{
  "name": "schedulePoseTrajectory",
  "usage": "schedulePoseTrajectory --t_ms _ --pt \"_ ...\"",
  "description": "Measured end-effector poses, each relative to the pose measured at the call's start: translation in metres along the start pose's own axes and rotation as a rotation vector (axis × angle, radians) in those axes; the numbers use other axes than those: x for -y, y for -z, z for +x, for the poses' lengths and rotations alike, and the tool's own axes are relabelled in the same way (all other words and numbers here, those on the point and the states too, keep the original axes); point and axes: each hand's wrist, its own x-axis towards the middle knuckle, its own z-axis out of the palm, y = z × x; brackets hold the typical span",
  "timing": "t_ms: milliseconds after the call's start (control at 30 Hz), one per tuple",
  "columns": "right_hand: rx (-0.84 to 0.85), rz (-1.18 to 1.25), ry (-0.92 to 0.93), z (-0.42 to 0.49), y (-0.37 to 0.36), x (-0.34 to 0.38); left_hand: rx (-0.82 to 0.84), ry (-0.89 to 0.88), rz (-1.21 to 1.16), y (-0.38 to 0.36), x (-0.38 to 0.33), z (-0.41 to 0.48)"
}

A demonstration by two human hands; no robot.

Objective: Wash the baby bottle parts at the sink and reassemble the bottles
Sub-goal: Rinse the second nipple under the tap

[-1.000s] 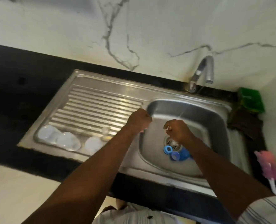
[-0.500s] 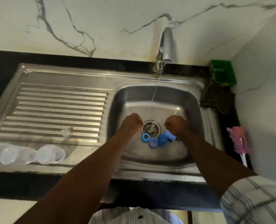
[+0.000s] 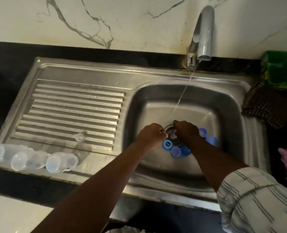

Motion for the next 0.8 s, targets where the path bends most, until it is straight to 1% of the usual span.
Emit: schedulePoseTrajectory --t_ms 67,200,333,433,567,633,733,800 --pt "-0.020 -0.015 -0.008 0.001 0.000 -0.001 0.020 -0.022 -0.017 0.002 -0.003 -0.003" --pt "-0.041 -0.032 -0.005 0.001 -0.001 0.004 0.004 -0.008 -0.060 0.008 0.004 -0.004" --pt "-0.060 0.028 -0.051 -0.009 0.009 0.002 0.008 0.015 -0.088 0.010 0.002 -0.004" --pt "-0.130 0.234 -0.089 -0.017 0.019 -0.005 0.009 0.036 -0.127 0.015 -0.003 -0.004" --pt "-0.330 0.640 -0.075 -0.025 0.049 -0.004 0.020 0.078 -0.329 0.025 -0.014 0.001" --pt "-0.371 0.814 -0.112 -0.028 0.073 0.000 0.011 0.106 -0.471 0.031 -0.027 0.005" --pt "-0.391 0.905 -0.125 -0.026 0.105 0.002 -0.002 0.079 -0.695 0.043 -0.054 0.013" --pt "-0.431 0.961 -0.140 -0.029 0.130 0.008 -0.008 0.002 -0.735 0.053 -0.071 0.016"
